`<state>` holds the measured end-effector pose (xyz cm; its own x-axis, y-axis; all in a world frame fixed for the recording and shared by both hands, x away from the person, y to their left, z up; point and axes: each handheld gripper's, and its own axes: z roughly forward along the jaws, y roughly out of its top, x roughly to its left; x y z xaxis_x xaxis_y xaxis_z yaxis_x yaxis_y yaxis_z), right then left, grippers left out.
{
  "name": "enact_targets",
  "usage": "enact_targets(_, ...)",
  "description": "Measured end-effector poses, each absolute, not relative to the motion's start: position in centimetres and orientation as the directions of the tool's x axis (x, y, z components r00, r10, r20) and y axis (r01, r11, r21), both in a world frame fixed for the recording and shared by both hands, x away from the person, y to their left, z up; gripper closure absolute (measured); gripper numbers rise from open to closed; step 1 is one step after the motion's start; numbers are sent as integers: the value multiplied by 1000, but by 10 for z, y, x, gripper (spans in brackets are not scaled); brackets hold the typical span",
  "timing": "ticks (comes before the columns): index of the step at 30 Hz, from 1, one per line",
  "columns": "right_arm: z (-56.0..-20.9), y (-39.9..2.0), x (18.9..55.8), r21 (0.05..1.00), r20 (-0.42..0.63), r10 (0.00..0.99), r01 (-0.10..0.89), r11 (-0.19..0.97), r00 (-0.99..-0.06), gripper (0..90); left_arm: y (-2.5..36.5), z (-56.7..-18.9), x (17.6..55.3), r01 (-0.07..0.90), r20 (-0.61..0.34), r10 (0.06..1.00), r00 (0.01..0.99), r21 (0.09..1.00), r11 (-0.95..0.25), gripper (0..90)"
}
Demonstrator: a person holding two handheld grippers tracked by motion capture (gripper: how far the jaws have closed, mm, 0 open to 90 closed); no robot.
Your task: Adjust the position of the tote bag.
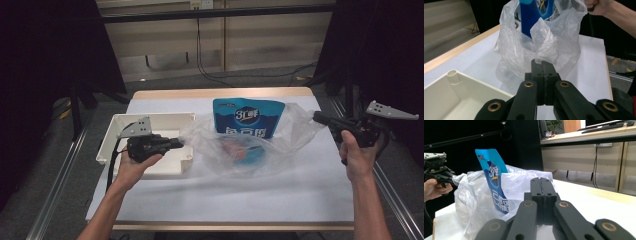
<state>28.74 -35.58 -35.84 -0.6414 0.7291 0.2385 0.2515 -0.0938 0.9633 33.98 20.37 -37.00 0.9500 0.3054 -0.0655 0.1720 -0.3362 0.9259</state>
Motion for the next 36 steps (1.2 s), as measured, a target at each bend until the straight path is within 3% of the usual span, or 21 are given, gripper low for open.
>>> enact_targets(36, -408, -361, 304, 916, 275, 787, 399, -40, -553, 900, 211, -406, 350, 242, -79, 355, 932, 864, -442, 900)
